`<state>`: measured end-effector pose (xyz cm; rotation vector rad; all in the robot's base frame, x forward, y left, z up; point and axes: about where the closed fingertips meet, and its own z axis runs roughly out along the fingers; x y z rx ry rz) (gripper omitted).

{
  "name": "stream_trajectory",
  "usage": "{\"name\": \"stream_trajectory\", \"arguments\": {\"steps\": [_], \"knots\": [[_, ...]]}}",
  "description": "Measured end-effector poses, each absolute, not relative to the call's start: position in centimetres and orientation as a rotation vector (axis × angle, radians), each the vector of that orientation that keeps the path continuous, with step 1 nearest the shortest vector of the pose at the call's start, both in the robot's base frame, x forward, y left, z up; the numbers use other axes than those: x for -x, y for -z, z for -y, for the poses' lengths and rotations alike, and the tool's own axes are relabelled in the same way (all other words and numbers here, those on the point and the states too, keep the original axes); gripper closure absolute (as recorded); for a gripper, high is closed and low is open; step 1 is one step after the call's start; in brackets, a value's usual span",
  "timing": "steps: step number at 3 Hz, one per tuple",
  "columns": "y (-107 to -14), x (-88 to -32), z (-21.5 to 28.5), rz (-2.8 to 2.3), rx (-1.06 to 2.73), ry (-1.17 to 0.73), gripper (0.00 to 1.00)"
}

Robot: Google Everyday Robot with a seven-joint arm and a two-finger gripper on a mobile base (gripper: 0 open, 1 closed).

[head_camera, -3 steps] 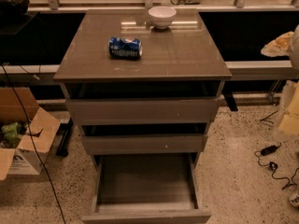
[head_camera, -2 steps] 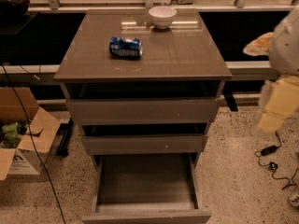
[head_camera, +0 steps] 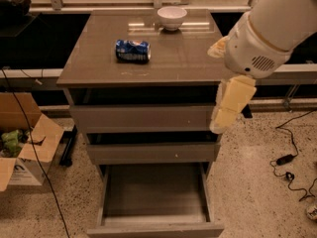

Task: Place pepsi can into bottom drawer

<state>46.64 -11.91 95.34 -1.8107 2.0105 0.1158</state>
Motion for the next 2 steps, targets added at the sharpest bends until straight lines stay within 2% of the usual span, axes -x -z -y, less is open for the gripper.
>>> {"name": "stream_trajectory", "arguments": {"steps": [2], "knots": [[-94.0,-54.2,5.4,-1.890,1.825,-0.263,0.00]]}}
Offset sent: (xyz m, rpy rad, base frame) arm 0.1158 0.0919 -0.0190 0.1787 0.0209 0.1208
